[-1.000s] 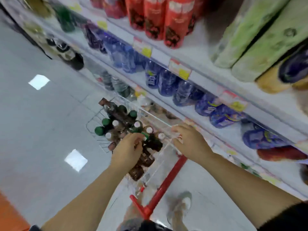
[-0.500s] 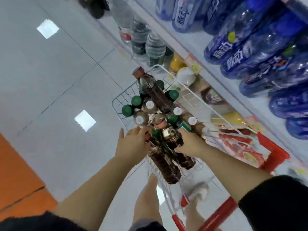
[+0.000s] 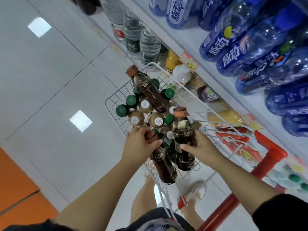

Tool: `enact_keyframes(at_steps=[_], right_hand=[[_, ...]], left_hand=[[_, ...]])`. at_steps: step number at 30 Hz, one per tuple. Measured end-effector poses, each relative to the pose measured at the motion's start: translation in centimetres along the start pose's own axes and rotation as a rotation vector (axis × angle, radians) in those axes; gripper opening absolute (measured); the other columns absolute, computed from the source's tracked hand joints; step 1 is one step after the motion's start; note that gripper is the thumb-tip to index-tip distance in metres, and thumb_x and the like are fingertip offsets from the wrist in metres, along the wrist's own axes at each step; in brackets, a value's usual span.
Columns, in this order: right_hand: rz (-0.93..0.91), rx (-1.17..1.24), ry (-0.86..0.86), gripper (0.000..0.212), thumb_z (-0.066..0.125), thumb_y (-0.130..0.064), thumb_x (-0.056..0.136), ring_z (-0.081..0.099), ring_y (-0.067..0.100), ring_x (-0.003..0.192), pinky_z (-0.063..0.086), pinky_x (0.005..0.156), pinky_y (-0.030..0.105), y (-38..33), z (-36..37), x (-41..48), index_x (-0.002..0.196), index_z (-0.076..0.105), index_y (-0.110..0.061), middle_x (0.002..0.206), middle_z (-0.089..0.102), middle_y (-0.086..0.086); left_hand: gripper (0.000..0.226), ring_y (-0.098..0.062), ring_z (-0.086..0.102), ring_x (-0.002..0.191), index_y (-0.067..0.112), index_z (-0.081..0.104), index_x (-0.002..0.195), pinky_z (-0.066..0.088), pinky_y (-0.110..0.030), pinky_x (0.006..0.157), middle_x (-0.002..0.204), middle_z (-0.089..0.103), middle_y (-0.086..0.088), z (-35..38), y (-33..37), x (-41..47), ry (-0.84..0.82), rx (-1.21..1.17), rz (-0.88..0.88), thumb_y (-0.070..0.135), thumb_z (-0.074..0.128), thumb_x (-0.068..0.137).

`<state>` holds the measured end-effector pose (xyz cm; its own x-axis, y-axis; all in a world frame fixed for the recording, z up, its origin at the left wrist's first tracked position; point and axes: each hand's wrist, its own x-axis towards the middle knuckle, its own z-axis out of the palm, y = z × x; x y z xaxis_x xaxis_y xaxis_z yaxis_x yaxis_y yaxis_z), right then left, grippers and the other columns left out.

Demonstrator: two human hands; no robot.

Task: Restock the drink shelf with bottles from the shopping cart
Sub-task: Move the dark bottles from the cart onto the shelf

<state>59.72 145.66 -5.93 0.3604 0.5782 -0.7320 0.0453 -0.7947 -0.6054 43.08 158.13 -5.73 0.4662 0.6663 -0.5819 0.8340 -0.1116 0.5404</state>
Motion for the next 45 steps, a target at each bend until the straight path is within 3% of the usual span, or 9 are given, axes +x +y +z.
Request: enact_keyframes(at_steps=[3, 7, 10, 17, 24, 29, 33, 37, 45], right_hand=[[0.021, 0.151, -0.006, 0.051, 0.07, -0.022, 0.081, 0.043, 0.008, 0.121, 0.034, 0.101, 0.03, -0.4, -2.2, -2.0, 0.126, 0.047, -0.021, 0.124, 0.052, -0.011], [0.004, 0.365, 0.019, 0.048, 0.076, -0.02, 0.071, 0.053, 0.027, 0.12, 0.043, 0.101, 0.05, -2.1, -5.0, -5.8, 0.114, 0.056, -0.024, 0.122, 0.061, 0.007], [-0.087, 0.515, 0.017, 0.064, 0.086, -0.025, 0.054, 0.063, 0.027, 0.107, 0.05, 0.09, 0.044, -3.8, -7.7, -9.9, 0.111, 0.058, -0.023, 0.111, 0.067, 0.009], [-0.364, 0.757, 0.04, 0.043, 0.055, -0.005, 0.063, 0.068, 0.014, 0.073, 0.054, 0.06, 0.027, -6.8, -14.7, -23.1, 0.104, 0.054, -0.017, 0.081, 0.072, -0.001], [-0.482, 0.805, 0.112, 0.047, 0.057, -0.015, 0.063, 0.067, 0.021, 0.082, 0.055, 0.072, 0.035, -5.0, -21.1, -36.2, 0.111, 0.058, -0.014, 0.095, 0.069, 0.008], [-0.672, 0.589, 0.415, 0.051, 0.075, -0.018, 0.054, 0.067, 0.012, 0.072, 0.052, 0.063, 0.024, -2.6, -25.4, -46.5, 0.102, 0.058, -0.018, 0.08, 0.072, -0.004], [-0.899, 0.513, 0.7, 0.054, 0.077, -0.004, 0.064, 0.067, -0.001, 0.085, 0.052, 0.07, 0.014, -1.0, -29.5, -53.5, 0.108, 0.053, -0.025, 0.092, 0.073, -0.014], [-1.054, 0.357, 1.0, 0.059, 0.075, 0.001, 0.07, 0.063, 0.0, 0.098, 0.048, 0.079, 0.013, 0.7, -34.4, -58.0, 0.117, 0.05, -0.025, 0.106, 0.068, -0.009], [-0.946, 0.045, 1.307, 0.064, 0.072, -0.012, 0.078, 0.055, 0.002, 0.113, 0.044, 0.093, 0.021, 5.0, -41.9, -60.1, 0.134, 0.042, -0.023, 0.121, 0.058, -0.013]], left_hand=[[0.045, -0.011, 0.05, 0.093, 0.021, 0.06, 0.108, 0.033, -0.011, 0.073, 0.105, 0.045, 0.007, -0.4, 1.5, -2.3, 0.015, -0.106, 0.106, 0.037, 0.078, 0.071], [0.047, -0.009, 0.052, 0.091, 0.023, 0.063, 0.109, 0.036, -0.01, 0.076, 0.103, 0.053, 0.007, -2.4, 5.4, -4.9, 0.073, -0.1, 0.256, 0.039, 0.079, 0.068], [0.049, -0.005, 0.057, 0.093, 0.027, 0.064, 0.111, 0.044, -0.014, 0.084, 0.102, 0.061, 0.011, -5.3, 9.5, -7.2, 0.134, -0.194, 0.353, 0.039, 0.08, 0.067], [0.054, 0.002, 0.062, 0.096, 0.038, 0.06, 0.113, 0.047, -0.014, 0.088, 0.105, 0.065, 0.017, -9.6, 22.6, -16.9, 0.312, -0.439, 0.633, 0.033, 0.083, 0.065], [0.038, 0.003, 0.064, 0.083, 0.036, 0.062, 0.101, 0.05, -0.013, 0.076, 0.091, 0.067, 0.02, -8.1, 35.5, -29.0, 0.235, -0.635, 0.966, 0.035, 0.078, 0.066], [0.04, -0.004, 0.063, 0.087, 0.033, 0.059, 0.104, 0.049, -0.015, 0.077, 0.101, 0.066, 0.001, -4.3, 42.9, -35.9, 0.184, -0.649, 1.214, 0.029, 0.08, 0.069], [0.038, -0.018, 0.064, 0.094, 0.037, 0.057, 0.105, 0.052, -0.041, 0.087, 0.104, 0.064, -0.003, -1.9, 48.6, -40.9, 0.27, -0.727, 1.4, 0.038, 0.073, 0.07], [0.036, -0.019, 0.062, 0.096, 0.026, 0.054, 0.109, 0.049, -0.029, 0.087, 0.107, 0.059, -0.015, 0.4, 53.7, -45.4, 0.276, -0.871, 1.574, 0.029, 0.07, 0.078], [0.036, -0.012, 0.054, 0.096, 0.032, 0.049, 0.108, 0.046, -0.028, 0.089, 0.104, 0.051, -0.006, 5.9, 59.7, -48.3, 0.362, -0.923, 1.722, 0.031, 0.07, 0.078]])
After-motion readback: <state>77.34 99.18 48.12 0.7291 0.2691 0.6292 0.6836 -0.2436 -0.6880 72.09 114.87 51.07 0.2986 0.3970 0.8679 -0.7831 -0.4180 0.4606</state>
